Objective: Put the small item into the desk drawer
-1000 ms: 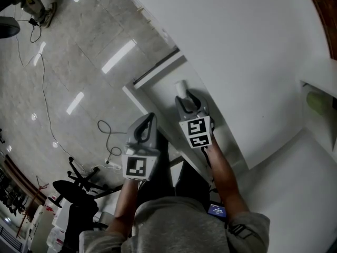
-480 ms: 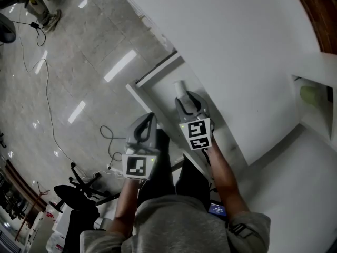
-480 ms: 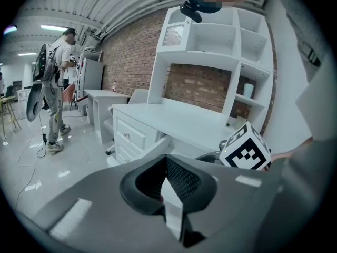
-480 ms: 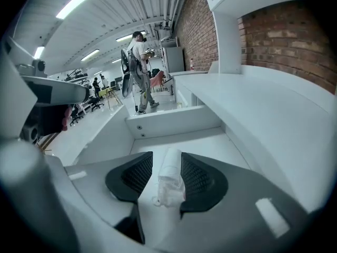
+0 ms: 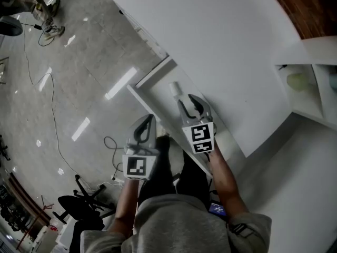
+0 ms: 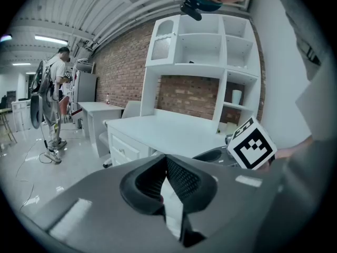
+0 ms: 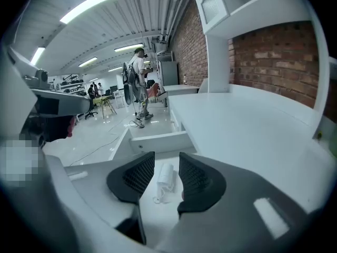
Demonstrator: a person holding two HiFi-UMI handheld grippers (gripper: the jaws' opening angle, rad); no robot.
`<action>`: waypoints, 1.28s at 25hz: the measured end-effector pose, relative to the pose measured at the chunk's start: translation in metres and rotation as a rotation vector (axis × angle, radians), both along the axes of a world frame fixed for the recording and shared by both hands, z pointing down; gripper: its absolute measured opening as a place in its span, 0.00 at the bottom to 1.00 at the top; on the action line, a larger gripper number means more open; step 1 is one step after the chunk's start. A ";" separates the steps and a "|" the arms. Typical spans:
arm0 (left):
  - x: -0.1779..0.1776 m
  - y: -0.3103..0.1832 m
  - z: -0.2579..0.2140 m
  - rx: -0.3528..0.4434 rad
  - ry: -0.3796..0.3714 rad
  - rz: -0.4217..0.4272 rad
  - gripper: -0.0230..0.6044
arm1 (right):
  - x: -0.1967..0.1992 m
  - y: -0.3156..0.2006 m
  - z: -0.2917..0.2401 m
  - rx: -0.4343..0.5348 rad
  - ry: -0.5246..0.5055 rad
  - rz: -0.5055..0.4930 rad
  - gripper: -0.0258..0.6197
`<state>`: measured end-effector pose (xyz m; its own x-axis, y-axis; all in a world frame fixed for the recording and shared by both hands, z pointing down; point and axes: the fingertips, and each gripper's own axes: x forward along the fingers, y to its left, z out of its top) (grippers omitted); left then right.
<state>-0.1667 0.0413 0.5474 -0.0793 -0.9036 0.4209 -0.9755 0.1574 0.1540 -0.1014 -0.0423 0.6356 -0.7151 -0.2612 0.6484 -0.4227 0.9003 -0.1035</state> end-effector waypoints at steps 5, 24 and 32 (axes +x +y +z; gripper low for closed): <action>0.017 -0.001 -0.032 0.044 -0.028 0.035 0.06 | 0.021 -0.001 -0.049 0.049 -0.053 0.046 0.26; 0.077 -0.020 -0.168 0.241 -0.124 0.227 0.06 | 0.099 0.019 -0.208 0.232 -0.217 0.265 0.15; 0.094 -0.003 -0.193 0.280 -0.146 0.319 0.06 | 0.130 0.041 -0.251 0.300 -0.276 0.392 0.10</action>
